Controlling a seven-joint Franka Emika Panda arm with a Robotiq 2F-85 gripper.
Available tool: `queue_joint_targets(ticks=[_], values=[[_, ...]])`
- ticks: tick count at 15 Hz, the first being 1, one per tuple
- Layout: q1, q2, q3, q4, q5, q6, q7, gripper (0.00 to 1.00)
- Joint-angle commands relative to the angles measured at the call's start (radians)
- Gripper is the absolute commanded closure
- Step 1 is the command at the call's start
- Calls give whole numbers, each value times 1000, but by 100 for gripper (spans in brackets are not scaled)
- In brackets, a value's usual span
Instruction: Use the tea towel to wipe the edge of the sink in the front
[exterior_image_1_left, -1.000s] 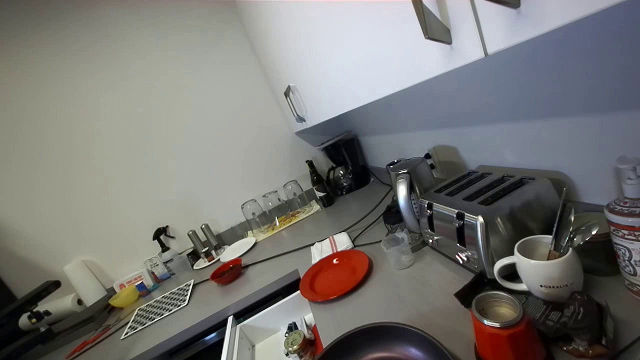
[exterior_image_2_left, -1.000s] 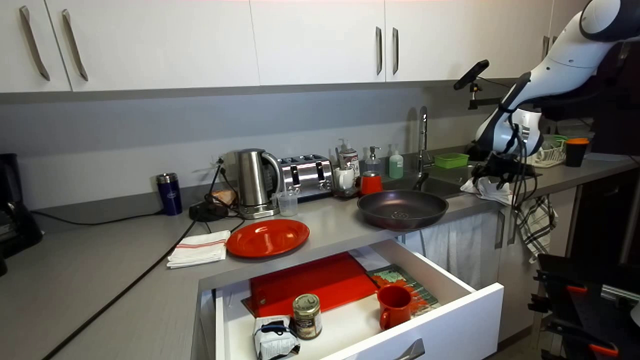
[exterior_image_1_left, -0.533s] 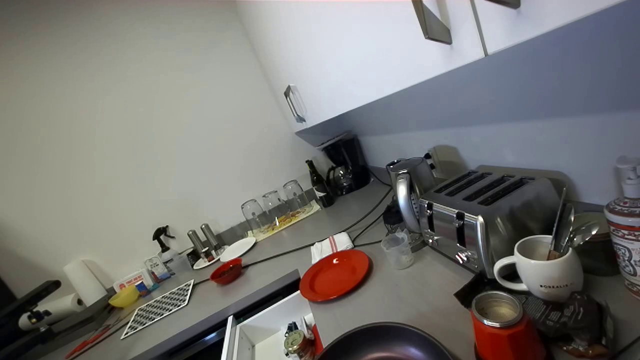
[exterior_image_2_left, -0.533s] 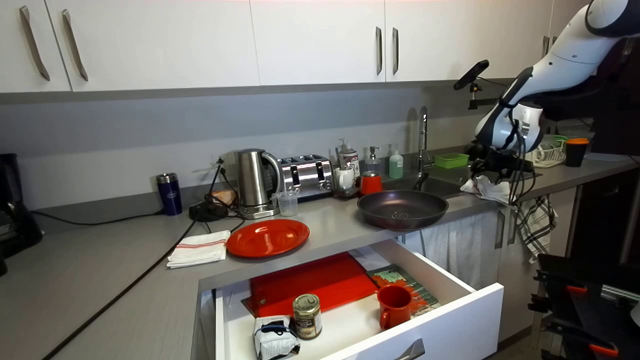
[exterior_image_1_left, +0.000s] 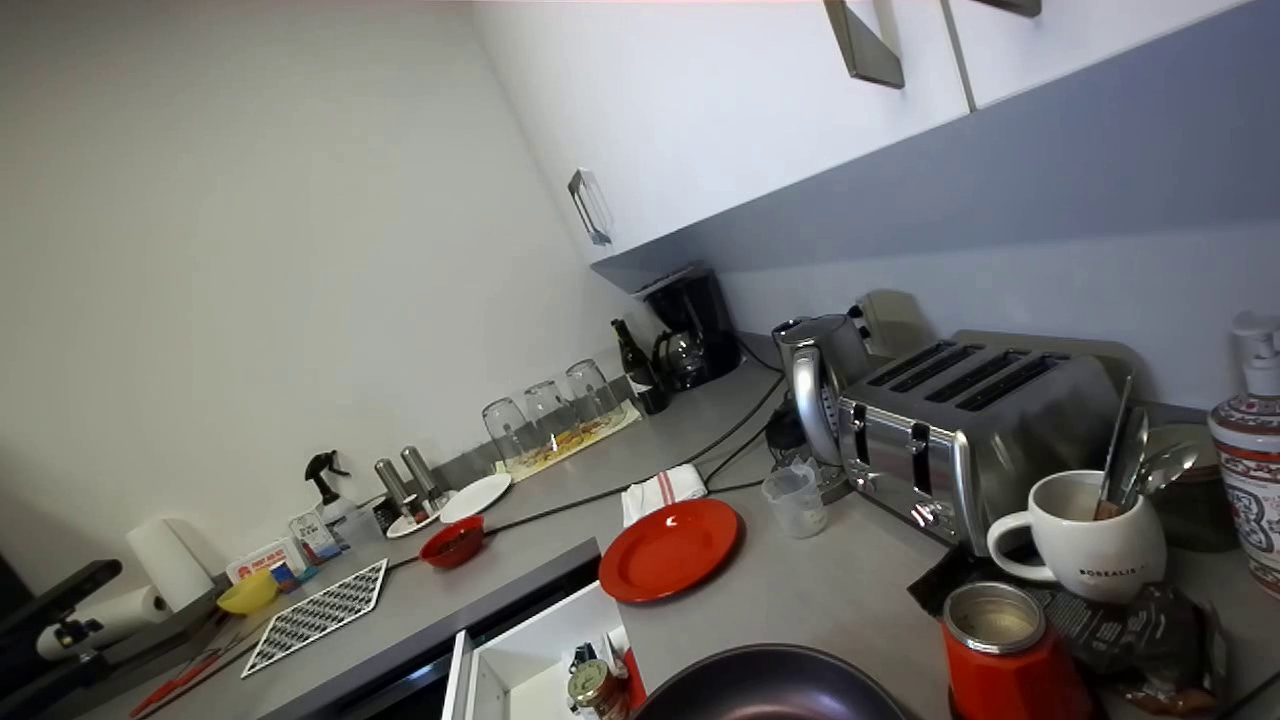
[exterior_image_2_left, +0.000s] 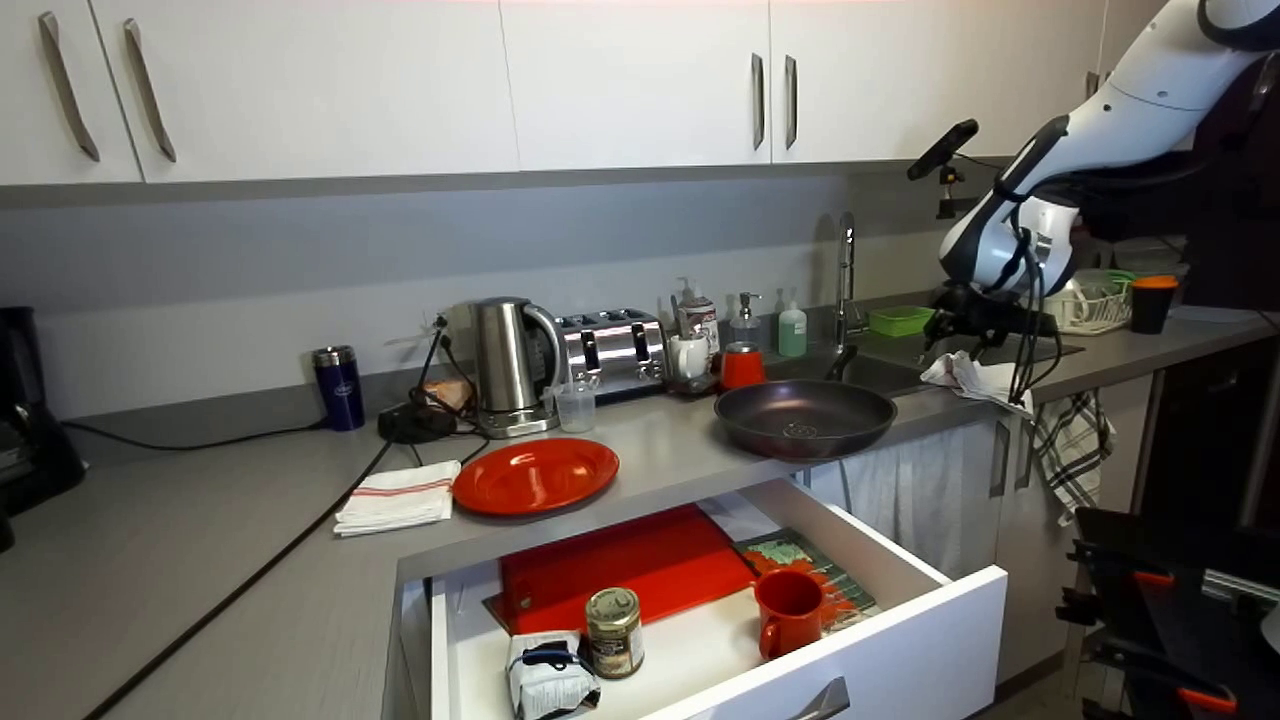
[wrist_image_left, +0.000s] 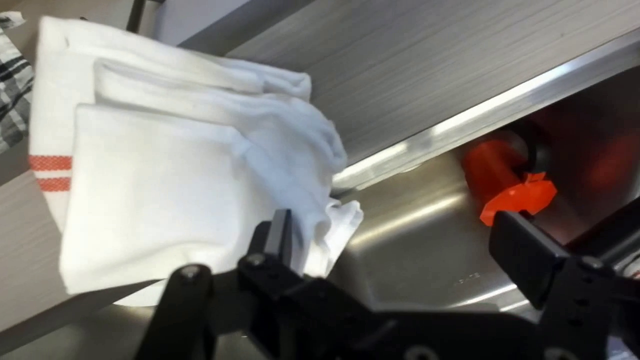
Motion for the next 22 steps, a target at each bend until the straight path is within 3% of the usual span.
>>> queue_joint_targets(ticks=[1,8,16,17,22], values=[[-17,-76,69,-71,76,15,-129,0],[3,-163,174,-149,261,-1,-407,0],[67,-250,218,-225,591,-23,-888,0],[54,-195,218,-191,512,-4,-779,0],[64,-218,218,-208,560,-5,-855,0]])
